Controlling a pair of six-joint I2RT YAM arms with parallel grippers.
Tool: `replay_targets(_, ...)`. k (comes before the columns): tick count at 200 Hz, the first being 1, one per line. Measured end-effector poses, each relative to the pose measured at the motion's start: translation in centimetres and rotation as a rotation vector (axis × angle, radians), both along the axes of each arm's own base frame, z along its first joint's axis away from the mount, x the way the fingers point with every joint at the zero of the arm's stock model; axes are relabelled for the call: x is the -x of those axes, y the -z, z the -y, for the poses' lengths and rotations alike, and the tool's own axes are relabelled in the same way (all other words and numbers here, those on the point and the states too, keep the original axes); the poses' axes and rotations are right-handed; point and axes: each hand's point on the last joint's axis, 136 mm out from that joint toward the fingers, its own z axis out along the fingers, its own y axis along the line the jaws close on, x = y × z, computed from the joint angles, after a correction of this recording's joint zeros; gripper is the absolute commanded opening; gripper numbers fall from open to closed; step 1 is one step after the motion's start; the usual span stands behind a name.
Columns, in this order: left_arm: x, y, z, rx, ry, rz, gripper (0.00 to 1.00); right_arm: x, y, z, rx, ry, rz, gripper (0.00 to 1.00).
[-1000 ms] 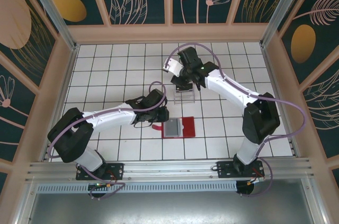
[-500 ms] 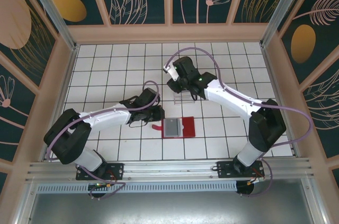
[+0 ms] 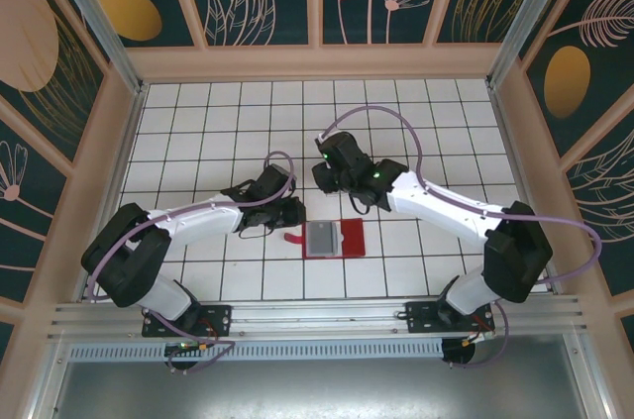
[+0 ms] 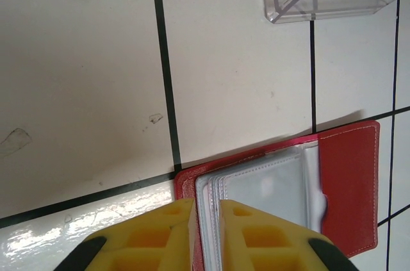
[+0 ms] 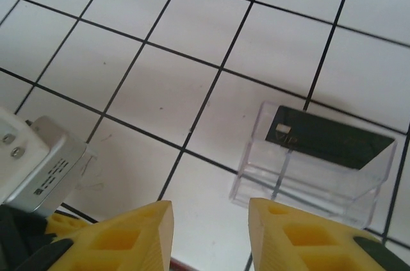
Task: Take the credit cards out of the card holder
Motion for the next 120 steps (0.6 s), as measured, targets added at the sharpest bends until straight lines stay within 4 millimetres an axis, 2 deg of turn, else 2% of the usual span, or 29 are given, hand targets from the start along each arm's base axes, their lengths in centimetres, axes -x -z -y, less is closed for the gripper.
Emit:
replay_targets(64,-0.3,0.0,-0.3,0.013,-0.009,-0.002,0.19,2.1,1.7,-0.2,-0.092,0.089,-0.109,0.35)
replay_targets(120,-0.2,0.2,-0.8,0.015,-0.018,-0.003,0.19,3.4,3.2,-2.0,-0.078,0.067,-0.15,0.35)
